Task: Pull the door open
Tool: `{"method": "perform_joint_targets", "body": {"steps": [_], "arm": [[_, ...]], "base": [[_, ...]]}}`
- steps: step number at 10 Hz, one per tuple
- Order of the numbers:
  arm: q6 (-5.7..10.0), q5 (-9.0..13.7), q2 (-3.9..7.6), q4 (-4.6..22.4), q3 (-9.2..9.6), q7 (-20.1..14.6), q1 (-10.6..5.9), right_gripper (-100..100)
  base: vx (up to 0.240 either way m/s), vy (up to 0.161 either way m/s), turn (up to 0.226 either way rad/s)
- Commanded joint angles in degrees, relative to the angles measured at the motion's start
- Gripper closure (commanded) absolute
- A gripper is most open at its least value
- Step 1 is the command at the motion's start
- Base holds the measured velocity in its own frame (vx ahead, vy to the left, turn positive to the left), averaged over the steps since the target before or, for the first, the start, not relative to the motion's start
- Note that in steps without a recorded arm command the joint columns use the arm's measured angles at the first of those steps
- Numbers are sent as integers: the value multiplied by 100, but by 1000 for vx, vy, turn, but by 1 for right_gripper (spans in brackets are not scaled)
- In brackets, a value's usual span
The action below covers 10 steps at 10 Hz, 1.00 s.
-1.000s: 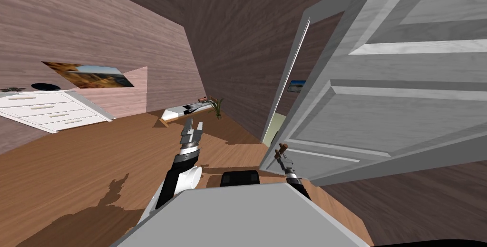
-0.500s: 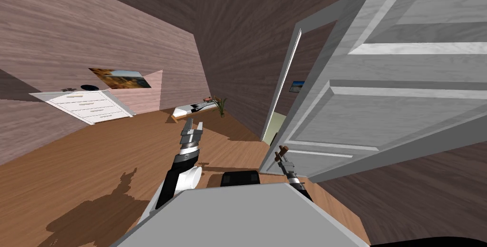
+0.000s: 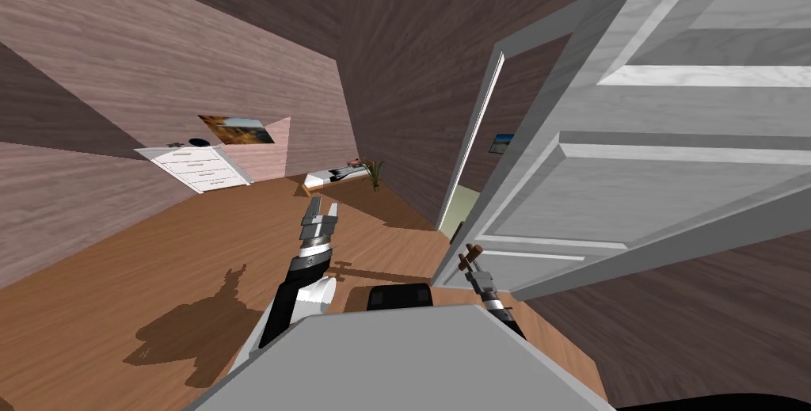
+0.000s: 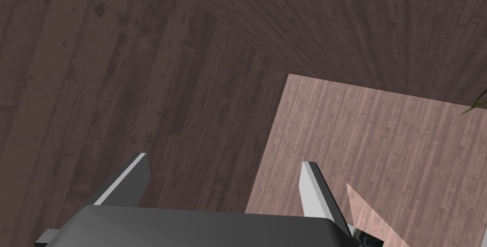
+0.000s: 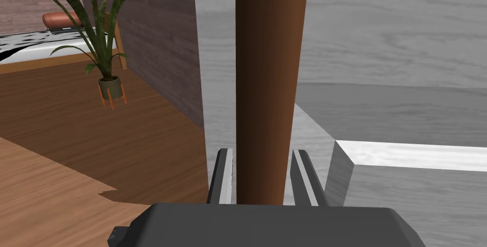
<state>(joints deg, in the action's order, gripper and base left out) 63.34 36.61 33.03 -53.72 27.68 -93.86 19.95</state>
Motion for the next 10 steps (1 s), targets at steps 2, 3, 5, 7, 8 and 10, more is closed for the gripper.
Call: {"method": "perform_joint_targets", "body": {"steps": [2,3,5,7,8,10], "arm": [[185,-58,60,153,117,-138,-11,100],[231,-72,84,185,147,-175,-11,100],[228,-77,97,174,155,-177,-10,100],[317,-114,125,270,212,-256,-22,100],[359,-129,140,312,232,-291,-30,100],[454,-161,173,407,278,-369,-49,100]], "base": [[-193,-53,125],[-192,-19,95],[-135,-25,54],[-155,-45,139],[-171,-43,93],[-210,-27,139]]}}
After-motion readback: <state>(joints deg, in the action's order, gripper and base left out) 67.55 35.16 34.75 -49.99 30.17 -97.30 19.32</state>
